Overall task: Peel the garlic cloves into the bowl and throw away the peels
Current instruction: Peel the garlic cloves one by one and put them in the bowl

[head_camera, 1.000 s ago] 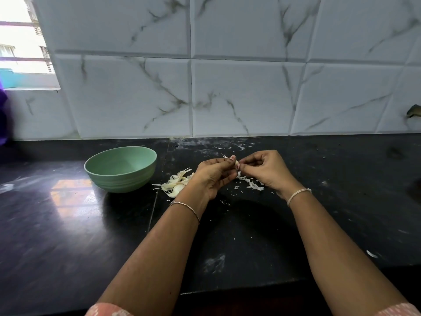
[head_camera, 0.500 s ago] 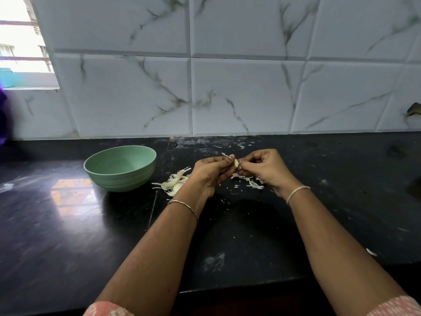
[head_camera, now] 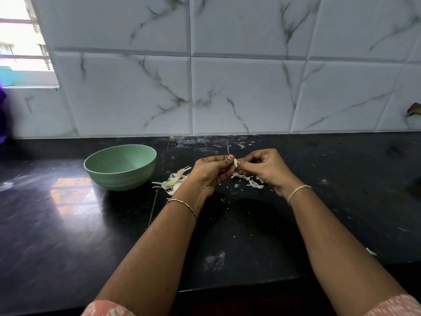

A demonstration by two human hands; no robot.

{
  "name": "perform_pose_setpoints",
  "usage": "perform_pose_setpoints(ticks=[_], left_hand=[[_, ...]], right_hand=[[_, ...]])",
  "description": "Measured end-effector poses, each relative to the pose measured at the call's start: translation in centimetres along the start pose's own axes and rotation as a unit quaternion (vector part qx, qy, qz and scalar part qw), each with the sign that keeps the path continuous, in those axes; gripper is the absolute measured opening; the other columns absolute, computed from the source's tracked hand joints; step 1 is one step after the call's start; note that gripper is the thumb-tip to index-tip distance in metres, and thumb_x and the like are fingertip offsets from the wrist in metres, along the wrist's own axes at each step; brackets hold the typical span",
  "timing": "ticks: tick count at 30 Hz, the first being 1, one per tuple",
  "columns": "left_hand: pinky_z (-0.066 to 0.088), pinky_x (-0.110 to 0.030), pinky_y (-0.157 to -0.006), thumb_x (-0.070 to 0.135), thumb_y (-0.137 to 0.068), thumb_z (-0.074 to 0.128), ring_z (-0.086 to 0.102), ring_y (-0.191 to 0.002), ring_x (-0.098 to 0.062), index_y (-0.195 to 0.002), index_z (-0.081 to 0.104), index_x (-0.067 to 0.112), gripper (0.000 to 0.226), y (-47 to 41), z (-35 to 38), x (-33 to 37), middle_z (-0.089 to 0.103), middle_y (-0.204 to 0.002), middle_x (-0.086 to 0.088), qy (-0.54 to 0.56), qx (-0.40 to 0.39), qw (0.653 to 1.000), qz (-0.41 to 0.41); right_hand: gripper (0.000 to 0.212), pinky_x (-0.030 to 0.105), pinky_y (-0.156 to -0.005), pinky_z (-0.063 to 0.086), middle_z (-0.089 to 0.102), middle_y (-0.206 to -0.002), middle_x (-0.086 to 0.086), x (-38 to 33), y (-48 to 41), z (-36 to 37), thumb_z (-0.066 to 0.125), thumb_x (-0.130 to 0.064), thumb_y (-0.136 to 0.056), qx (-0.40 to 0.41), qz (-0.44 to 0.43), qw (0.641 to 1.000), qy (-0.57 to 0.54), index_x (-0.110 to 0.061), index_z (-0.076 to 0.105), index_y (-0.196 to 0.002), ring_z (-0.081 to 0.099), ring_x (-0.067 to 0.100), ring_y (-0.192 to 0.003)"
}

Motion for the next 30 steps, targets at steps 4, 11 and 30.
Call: perform_pose_setpoints(ticks=[4,11,30], left_hand=[[0.058,-0.018,-0.059,-0.001,-0.086,0.066,0.069,-0.067,-0.014,-0.083,0.067,-0.002,0.003,0.08,-0.02,0.05,0.071,-0.072,-0.01,-0.003,0.0,1.0,-0.001],[0.056,-0.017,-0.057,-0.001,-0.087,0.066,0.069,-0.063,-0.011,-0.084,0.068,-0.001,0.003,-0.02,-0.03,0.0,0.071,-0.073,-0.01,-0.004,0.0,1.0,-0.003],[0.056,-0.019,-0.056,0.007,-0.086,0.069,0.067,-0.061,-0.009,-0.087,0.07,0.005,0.002,0.05,-0.12,-0.24,0.072,-0.07,-0.004,-0.047,0.005,0.999,0.002]], right_hand=[[0.009,0.024,-0.068,0.058,0.072,-0.092,0.026,0.02,-0.07,-0.07,0.074,0.002,-0.08,0.004,-0.004,1.0,0.003,-0.005,0.071,-0.073,0.067,0.026,-0.074],[0.005,0.026,-0.071,0.059,0.074,-0.085,0.016,0.0,0.01,-0.06,0.078,-0.001,-0.077,0.004,-0.007,1.0,0.007,-0.004,0.074,-0.078,0.07,0.02,-0.073],[0.005,0.025,-0.069,0.059,0.073,-0.077,0.015,-0.01,0.02,-0.17,0.078,-0.003,-0.077,0.027,-0.002,1.0,0.004,-0.003,0.073,-0.075,0.069,0.019,-0.067]])
Point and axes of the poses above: each hand's wrist, its own y-axis away from the middle knuckle, its own z-axis out of the palm, x = y × z, the point moved 9 cm from there along -y, towards the middle knuckle
